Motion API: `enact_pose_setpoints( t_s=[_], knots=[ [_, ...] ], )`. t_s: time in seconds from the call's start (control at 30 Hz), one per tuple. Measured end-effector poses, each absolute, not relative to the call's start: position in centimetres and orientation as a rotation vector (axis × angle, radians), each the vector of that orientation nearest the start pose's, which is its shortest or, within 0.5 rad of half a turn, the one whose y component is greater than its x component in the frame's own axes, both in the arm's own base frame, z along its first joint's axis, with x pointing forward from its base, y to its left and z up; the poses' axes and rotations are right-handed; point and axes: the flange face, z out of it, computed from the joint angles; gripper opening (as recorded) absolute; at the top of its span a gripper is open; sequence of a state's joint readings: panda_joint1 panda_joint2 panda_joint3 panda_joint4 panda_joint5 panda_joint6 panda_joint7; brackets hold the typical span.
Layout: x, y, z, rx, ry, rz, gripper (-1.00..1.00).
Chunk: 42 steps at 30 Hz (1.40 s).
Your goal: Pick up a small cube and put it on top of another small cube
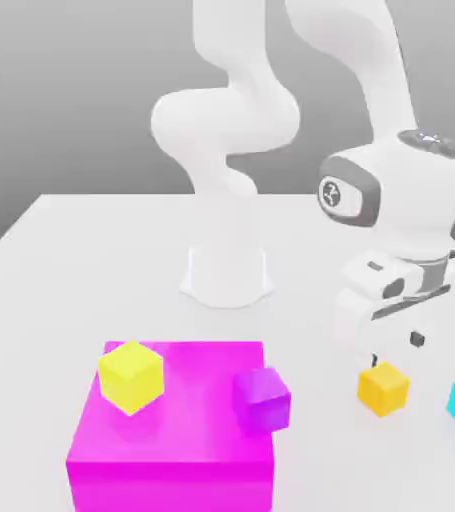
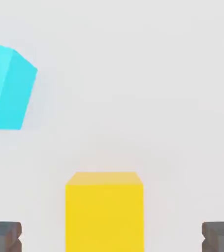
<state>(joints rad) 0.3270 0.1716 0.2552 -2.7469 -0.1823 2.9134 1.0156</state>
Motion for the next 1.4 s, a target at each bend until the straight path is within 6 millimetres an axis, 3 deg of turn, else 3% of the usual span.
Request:
enact_pose_setpoints(
  t_s=[0.1,0.13,0.37,0.6,1.0,1.4],
  knots=[
    [31.3,22.7,13.9,-3.113,0.404,0.001,0.00],
    [31.3,22.6,13.2,-3.114,0.404,0.002,-1.00],
    [31.3,22.6,13.1,-3.114,0.403,0.000,-1.00],
    [31.4,22.8,18.9,-3.119,0.372,-0.001,-1.00],
    [33.5,28.3,21.7,-3.106,-0.470,0.004,-1.00],
    [34.7,34.3,24.3,-2.853,-1.314,0.003,-1.00]
  ],
)
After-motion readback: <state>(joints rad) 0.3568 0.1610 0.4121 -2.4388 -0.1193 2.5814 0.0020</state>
